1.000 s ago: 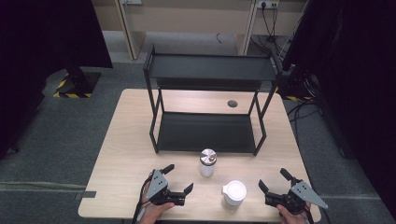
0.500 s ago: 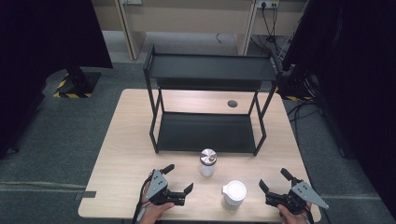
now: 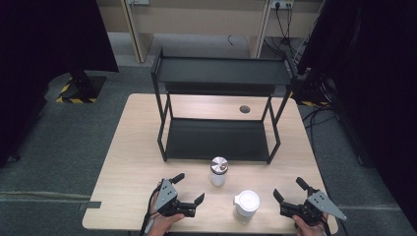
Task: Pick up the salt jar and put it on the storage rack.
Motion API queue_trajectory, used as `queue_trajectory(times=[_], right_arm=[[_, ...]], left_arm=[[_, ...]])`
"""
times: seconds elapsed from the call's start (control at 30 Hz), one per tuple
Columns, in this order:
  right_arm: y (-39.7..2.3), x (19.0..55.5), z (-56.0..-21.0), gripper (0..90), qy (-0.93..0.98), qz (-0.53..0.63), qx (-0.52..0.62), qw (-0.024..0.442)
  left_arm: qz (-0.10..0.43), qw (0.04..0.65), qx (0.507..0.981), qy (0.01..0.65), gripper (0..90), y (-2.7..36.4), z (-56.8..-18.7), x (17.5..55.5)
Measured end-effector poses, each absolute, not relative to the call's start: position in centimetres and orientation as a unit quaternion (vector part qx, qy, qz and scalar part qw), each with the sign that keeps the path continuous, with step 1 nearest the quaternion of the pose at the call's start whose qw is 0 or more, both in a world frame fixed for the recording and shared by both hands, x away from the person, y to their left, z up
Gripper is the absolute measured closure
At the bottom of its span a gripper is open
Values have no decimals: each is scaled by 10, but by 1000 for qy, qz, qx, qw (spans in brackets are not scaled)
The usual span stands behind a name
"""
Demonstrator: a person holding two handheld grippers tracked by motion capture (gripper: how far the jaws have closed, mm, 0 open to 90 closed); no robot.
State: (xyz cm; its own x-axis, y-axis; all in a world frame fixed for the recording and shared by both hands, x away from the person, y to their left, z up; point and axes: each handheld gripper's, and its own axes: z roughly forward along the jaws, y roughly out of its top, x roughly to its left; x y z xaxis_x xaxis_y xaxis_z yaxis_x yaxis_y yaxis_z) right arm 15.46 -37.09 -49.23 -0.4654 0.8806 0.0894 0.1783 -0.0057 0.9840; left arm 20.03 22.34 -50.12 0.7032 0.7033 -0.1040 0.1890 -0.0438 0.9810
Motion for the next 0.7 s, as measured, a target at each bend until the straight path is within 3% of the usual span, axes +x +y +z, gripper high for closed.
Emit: queue_trajectory(times=[0.7], right_arm=[[-371,154,-492,3,637,573,414,307]], left_arm=[[202,620,689,317,2,211,-497,211]])
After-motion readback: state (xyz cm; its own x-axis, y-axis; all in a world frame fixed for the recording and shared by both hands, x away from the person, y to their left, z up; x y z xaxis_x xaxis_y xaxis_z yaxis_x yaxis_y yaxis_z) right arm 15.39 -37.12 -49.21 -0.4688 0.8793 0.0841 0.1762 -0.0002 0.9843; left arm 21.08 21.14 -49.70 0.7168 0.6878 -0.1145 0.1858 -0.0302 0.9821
